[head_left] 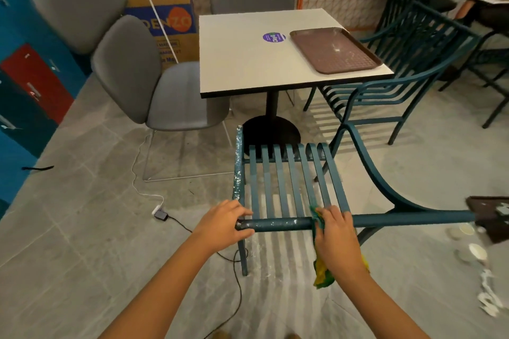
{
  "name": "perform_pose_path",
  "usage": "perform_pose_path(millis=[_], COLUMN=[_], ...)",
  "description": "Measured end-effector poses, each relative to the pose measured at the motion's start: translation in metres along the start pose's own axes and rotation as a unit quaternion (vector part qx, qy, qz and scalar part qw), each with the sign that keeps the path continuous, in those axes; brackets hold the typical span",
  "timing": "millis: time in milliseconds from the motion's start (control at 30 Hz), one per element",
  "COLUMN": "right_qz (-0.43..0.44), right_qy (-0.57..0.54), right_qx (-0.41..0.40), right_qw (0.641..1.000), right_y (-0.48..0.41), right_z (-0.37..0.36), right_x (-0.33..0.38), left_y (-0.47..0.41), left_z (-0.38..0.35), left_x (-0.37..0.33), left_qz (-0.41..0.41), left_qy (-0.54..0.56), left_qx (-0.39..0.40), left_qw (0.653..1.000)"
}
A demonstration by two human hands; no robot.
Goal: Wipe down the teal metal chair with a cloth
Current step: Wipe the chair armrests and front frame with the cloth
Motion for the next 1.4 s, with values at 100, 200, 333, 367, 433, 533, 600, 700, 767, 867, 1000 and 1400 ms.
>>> perform_pose_path(millis=[100, 200, 333, 367, 433, 533, 600, 700, 767, 867, 1000, 1400], right_qz=[-0.039, -0.075, -0.092, -0.088, -0.078, -0.064, -0.073, -0.124, -0.137, -0.136, -0.104, -0.062], right_qy=[0.01, -0.006, -0.02, -0.027, -0.038, -0.061, -0.095, -0.118, -0.097, -0.041, 0.022, -0.058], right_qx=[-0.002, -0.01, -0.029, -0.036, -0.043, -0.041, -0.031, -0.039, -0.046, -0.021, 0.004, 0.108], right_qw=[0.999, 0.997, 0.995, 0.995, 0.995, 0.995, 0.992, 0.984, 0.985, 0.99, 0.994, 0.991], right_y=[0.006, 0.007, 0.011, 0.013, 0.017, 0.017, 0.014, 0.008, 0.003, -0.004, -0.01, -0.027], right_z=[-0.006, -0.007, -0.012, -0.015, -0.022, -0.024, -0.014, 0.008, 0.014, 0.012, 0.008, 0.005], right_x=[0.01, 0.014, 0.028, 0.034, 0.045, 0.05, 0.046, 0.033, 0.022, 0.012, 0.015, 0.029], left_y=[0.0, 0.0, -0.001, -0.001, -0.001, -0.003, -0.003, -0.002, -0.002, -0.001, 0.001, 0.004], left_z=[0.003, 0.002, 0.0, 0.001, 0.0, 0.0, 0.0, 0.0, 0.0, -0.001, -0.004, -0.004], left_x=[0.017, 0.026, 0.028, 0.028, 0.029, 0.03, 0.03, 0.028, 0.027, 0.028, 0.027, 0.023], left_qz=[-0.023, -0.044, -0.071, -0.075, -0.079, -0.084, -0.084, -0.079, -0.074, -0.067, -0.057, -0.031], left_qy=[0.011, 0.038, 0.054, 0.055, 0.056, 0.061, 0.066, 0.065, 0.067, 0.072, 0.069, 0.051], left_qx=[0.016, 0.023, 0.011, 0.008, 0.004, 0.006, 0.008, 0.009, 0.006, 0.0, -0.011, -0.005], left_qw=[1.0, 0.998, 0.996, 0.996, 0.995, 0.995, 0.994, 0.995, 0.995, 0.995, 0.996, 0.998])
Point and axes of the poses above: each hand's wrist, its own y-axis away from the middle knuckle, its own z-axis out of the back of the hand, x = y × z, the point moved 2 cm from there along -y, towards the middle knuckle, and after that the axes turned 2 degrees about -x, right-handed, at the moved point
